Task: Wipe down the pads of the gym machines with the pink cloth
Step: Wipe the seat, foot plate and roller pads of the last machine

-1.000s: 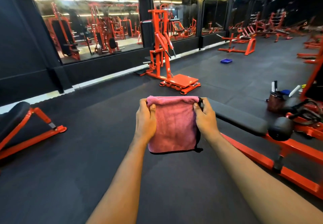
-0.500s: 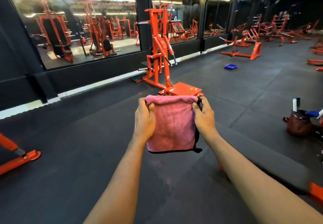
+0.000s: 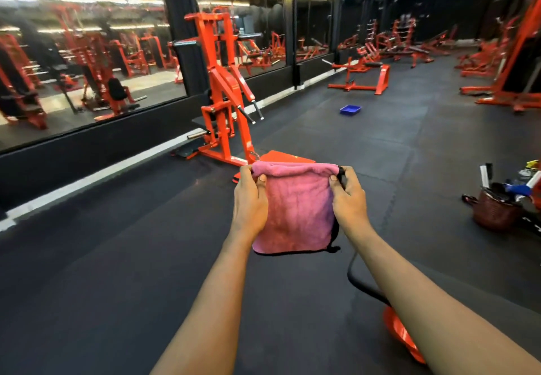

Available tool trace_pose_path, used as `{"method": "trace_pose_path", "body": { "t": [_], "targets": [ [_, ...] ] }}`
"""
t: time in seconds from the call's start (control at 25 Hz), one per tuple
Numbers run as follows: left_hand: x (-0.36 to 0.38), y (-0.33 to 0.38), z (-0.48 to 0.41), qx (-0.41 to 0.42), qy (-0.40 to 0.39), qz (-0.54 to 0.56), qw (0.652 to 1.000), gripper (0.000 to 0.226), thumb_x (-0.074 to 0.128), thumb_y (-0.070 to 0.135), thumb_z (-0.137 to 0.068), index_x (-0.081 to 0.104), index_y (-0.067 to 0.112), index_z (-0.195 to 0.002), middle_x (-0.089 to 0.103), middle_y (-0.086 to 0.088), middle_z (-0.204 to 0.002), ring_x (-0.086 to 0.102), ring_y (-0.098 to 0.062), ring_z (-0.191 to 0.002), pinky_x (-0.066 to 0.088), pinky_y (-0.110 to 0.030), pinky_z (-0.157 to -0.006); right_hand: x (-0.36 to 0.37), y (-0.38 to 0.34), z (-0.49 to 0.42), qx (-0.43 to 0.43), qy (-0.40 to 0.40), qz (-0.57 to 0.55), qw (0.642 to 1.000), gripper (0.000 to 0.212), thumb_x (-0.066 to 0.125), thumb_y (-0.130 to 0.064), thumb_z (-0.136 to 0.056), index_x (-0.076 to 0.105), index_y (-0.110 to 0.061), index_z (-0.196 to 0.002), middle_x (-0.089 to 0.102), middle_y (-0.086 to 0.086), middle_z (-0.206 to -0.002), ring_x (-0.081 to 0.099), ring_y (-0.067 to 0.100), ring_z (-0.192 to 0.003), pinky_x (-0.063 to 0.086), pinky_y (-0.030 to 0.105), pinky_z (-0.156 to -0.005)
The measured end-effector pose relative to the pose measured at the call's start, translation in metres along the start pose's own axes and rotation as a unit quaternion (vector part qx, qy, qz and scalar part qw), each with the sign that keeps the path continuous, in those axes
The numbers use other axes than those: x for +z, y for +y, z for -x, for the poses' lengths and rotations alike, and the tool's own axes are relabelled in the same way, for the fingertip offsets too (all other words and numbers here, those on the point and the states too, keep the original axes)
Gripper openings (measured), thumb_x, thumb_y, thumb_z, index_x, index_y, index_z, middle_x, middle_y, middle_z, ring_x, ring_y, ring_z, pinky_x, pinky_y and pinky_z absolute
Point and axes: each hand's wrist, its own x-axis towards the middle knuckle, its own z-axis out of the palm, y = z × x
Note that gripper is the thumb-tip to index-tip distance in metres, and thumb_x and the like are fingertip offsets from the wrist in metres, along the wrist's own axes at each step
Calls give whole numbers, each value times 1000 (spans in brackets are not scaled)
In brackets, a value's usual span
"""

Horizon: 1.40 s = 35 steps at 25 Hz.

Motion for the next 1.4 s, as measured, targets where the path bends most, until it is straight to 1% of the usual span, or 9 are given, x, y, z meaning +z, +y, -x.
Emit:
{"method": "trace_pose_path", "body": {
  "t": [0.12,0.32,0.44,0.56,0.88,1.0,1.2,1.28,1.4],
  "targets": [
    [40,-38,-76,19,-22,20,999,13,45,13,-103,48,12,-116,61,0,-111,56,-14,-98,35,-18,-76,22,29,-74,-8,23,6,1000,9,52,-12,-103,59,-17,-105,72,-1,-103,62,8,-92,48,24,-85],
    [148,-111,-218,37,-69,29,997,11,44,12,-103,47,9,-113,62,-3,-110,58,-18,-99,36,-21,-76,41,107,-229,-2,69,20,997,10,52,-12,-102,60,-18,-105,72,1,-103,62,10,-92,49,31,-88],
    [206,-131,-307,54,-89,46,994,10,44,12,-103,47,12,-112,63,-6,-112,60,-20,-103,39,-23,-81,50,128,-323,-6,86,28,996,9,52,-12,-103,60,-17,-105,72,2,-104,61,10,-91,48,28,-85],
    [268,-147,-394,61,-106,58,991,8,44,11,-103,47,11,-111,64,-7,-110,59,-19,-100,39,-26,-78,51,149,-413,-8,121,41,992,10,51,-11,-103,59,-15,-106,72,2,-104,61,9,-92,47,26,-86],
    [458,-214,-608,75,-161,109,978,6,44,12,-103,46,16,-107,64,-4,-110,57,-16,-95,35,-22,-74,45,241,-660,-5,180,81,980,8,51,-11,-103,59,-14,-103,70,-4,-98,59,8,-87,48,26,-82],
    [527,-220,-698,95,-191,126,969,6,44,12,-103,45,17,-105,63,-2,-108,57,-17,-95,36,-22,-74,37,264,-759,-20,208,81,975,8,52,-12,-103,59,-17,-102,70,-4,-99,60,9,-89,49,31,-87],
    [656,-235,-814,107,-232,140,957,8,44,13,-103,45,21,-104,64,-4,-108,58,-17,-94,36,-22,-73,8,312,-899,-14,258,102,961,7,52,-13,-104,58,-16,-102,69,-3,-97,59,8,-88,47,30,-85],
    [716,-246,-852,113,-240,141,954,7,44,13,-103,45,20,-105,63,-3,-108,58,-18,-93,35,-22,-72,-10,340,-956,-12,268,107,957,8,51,-13,-104,58,-17,-102,69,-6,-96,59,7,-87,47,29,-84],
    [802,-258,-909,119,-253,136,950,5,44,14,-103,47,14,-107,63,-4,-108,58,-18,-94,34,-22,-71,-41,382,-1046,-12,265,113,958,8,51,-14,-104,58,-18,-102,70,-6,-98,61,9,-88,49,34,-86]
  ]
}}
